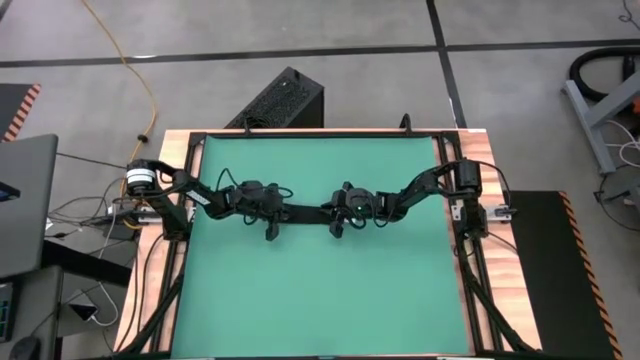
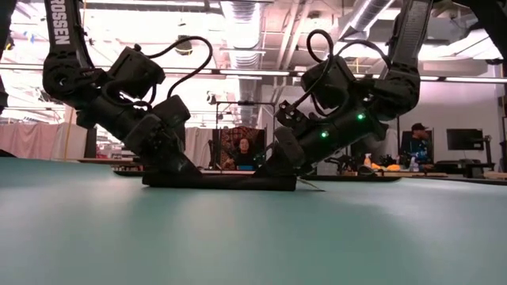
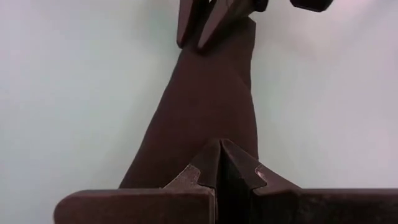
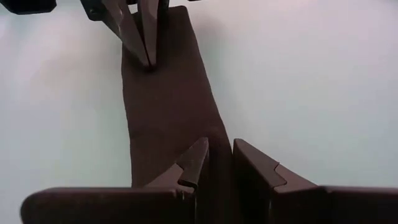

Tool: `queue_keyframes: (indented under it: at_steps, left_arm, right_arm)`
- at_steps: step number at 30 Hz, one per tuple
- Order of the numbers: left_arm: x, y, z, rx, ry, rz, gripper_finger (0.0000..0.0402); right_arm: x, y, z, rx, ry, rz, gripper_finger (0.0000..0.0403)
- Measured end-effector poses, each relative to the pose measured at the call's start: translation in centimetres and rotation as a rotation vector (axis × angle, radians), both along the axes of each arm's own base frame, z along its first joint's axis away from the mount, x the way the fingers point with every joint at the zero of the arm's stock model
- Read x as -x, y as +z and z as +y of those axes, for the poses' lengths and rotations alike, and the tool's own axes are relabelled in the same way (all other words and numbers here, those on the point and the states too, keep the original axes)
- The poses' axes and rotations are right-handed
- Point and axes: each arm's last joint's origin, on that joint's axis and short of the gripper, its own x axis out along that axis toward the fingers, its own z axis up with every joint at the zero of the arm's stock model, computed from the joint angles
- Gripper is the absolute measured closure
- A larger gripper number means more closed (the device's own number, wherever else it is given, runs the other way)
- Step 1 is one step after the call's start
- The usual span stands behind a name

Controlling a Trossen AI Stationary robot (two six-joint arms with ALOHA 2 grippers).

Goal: Roll napkin
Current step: Roll the black table napkin

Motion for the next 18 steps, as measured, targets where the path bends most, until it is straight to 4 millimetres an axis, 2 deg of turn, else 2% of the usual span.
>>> queue_keyframes:
  at_steps: [8, 18]
  left_arm:
    - [0.2, -0.4, 0.2, -0.063, 0.043, 0.058, 0.0401]
    - [0.2, -0.3, 0.2, -0.061, 0.047, 0.055, 0.0401]
  right_arm:
    - [-0.3, 0.7, 0.2, 0.04, 0.02, -0.084, 0.0305]
    - [-0.9, 2.7, -0.2, 0.166, 0.037, -0.271, 0.0305]
